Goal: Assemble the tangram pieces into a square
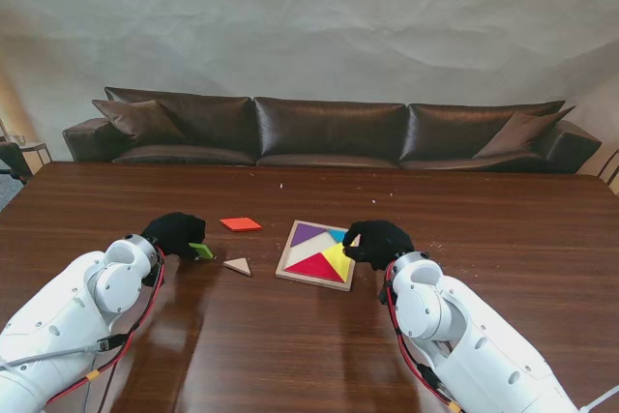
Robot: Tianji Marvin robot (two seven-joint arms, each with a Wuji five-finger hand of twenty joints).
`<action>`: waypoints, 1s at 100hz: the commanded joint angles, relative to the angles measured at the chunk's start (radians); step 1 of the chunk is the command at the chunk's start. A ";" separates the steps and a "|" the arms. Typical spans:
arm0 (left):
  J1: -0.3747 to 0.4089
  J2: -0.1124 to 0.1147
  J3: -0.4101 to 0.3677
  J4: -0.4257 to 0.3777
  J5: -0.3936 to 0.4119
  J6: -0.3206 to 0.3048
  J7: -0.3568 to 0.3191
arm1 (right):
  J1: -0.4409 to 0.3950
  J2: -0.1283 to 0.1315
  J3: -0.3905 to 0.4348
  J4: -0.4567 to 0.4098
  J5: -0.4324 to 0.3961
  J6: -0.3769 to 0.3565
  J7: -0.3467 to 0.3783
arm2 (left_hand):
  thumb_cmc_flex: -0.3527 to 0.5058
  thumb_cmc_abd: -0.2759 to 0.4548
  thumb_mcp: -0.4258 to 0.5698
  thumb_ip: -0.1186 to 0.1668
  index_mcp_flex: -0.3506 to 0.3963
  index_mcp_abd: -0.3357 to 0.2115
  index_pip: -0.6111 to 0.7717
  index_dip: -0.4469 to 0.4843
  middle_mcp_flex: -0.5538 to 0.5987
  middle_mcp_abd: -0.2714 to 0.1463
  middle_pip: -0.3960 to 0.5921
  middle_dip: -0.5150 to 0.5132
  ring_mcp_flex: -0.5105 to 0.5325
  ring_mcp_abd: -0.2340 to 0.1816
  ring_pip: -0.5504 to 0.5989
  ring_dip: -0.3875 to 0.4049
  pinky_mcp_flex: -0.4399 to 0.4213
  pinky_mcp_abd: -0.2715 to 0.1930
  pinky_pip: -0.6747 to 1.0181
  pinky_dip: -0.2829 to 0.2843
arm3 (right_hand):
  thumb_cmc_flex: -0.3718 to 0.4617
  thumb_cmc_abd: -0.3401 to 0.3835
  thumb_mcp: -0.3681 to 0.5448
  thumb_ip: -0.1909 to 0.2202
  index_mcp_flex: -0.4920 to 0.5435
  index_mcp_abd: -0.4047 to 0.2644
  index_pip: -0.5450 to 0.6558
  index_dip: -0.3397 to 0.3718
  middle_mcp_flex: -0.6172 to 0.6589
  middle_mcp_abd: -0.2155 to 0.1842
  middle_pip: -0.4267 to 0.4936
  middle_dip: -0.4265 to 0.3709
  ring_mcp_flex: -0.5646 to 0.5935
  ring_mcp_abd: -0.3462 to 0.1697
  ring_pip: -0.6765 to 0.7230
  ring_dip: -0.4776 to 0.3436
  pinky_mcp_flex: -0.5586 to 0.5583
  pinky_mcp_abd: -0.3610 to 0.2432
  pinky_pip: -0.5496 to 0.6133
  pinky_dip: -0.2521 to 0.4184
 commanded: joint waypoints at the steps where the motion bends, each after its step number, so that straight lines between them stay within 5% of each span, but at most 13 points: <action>1: -0.005 -0.003 -0.008 -0.029 -0.013 -0.005 -0.032 | -0.001 -0.003 -0.002 0.002 0.003 -0.006 0.014 | 0.073 0.035 0.029 0.059 0.078 -0.019 0.045 0.006 0.046 -0.031 0.010 -0.002 0.031 0.003 -0.012 0.014 0.027 0.012 -0.013 -0.011 | -0.029 0.023 -0.002 0.028 0.013 0.007 0.015 -0.007 -0.024 0.018 0.019 -0.009 -0.017 0.010 0.016 -0.007 -0.120 0.003 0.024 -0.002; 35: 0.000 -0.012 -0.022 -0.149 -0.146 0.062 -0.164 | 0.000 -0.003 0.000 0.006 0.006 -0.007 0.016 | 0.063 0.059 0.009 0.054 0.053 -0.018 0.045 0.031 0.052 -0.028 0.011 0.019 0.048 0.012 0.027 0.037 0.043 0.023 0.046 0.021 | -0.030 0.024 -0.002 0.028 0.011 0.009 0.016 -0.009 -0.026 0.021 0.019 -0.009 -0.016 0.010 0.017 -0.007 -0.119 0.005 0.025 -0.002; 61: -0.050 -0.028 0.073 -0.195 -0.294 0.171 -0.250 | 0.004 -0.004 0.007 0.016 0.009 -0.004 0.010 | 0.048 0.079 -0.009 0.046 0.033 -0.036 0.024 0.043 0.055 -0.034 0.004 0.028 0.044 0.005 0.082 0.029 0.033 0.001 0.116 0.068 | -0.030 0.025 -0.004 0.028 0.010 0.008 0.016 -0.010 -0.025 0.019 0.019 -0.009 -0.015 0.010 0.017 -0.007 -0.118 0.005 0.025 -0.003; 100: -0.177 -0.116 0.241 -0.093 -0.584 0.346 -0.224 | 0.019 -0.008 0.027 0.053 0.030 0.017 0.009 | 0.054 0.073 -0.012 0.038 0.043 -0.023 0.006 0.057 0.065 -0.014 -0.002 0.028 0.054 0.032 0.166 0.058 0.027 0.006 0.190 0.114 | -0.029 0.025 -0.003 0.029 0.013 0.012 0.017 -0.011 -0.024 0.022 0.020 -0.010 -0.013 0.011 0.018 -0.007 -0.117 0.008 0.026 -0.003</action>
